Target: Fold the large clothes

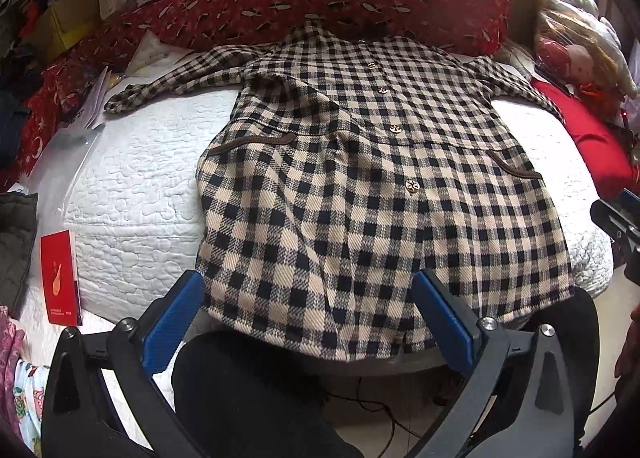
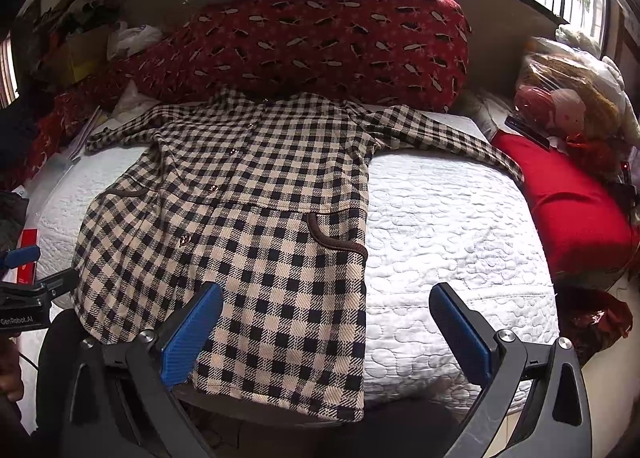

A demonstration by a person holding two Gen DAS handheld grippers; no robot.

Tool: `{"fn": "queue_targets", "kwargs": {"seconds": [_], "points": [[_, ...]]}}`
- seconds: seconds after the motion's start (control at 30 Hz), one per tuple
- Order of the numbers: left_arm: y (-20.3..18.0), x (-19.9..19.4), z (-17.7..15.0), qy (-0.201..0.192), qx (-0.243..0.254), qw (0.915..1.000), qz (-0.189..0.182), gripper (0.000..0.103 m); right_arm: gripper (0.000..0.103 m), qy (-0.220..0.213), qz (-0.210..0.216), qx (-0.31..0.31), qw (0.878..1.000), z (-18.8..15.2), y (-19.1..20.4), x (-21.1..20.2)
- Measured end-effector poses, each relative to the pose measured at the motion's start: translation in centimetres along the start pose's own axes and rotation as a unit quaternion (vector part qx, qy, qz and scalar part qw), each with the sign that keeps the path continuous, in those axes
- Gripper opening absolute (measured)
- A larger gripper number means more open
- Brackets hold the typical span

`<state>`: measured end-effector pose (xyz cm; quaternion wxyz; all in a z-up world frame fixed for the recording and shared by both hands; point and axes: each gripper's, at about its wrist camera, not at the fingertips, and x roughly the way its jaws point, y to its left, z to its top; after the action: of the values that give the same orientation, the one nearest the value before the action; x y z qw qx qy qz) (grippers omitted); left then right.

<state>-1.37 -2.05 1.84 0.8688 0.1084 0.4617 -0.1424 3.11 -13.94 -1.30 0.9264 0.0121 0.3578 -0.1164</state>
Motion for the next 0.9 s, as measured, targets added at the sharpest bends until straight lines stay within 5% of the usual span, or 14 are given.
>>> {"fn": "queue_targets", "kwargs": {"seconds": [0.9], "points": [[-0.2,-1.2,-0.7,-0.005,0.008,1.0000,-0.002,0.103,0.103,-0.003,0.003,0.009,1.000,-1.4,0.0,-1.5]]}}
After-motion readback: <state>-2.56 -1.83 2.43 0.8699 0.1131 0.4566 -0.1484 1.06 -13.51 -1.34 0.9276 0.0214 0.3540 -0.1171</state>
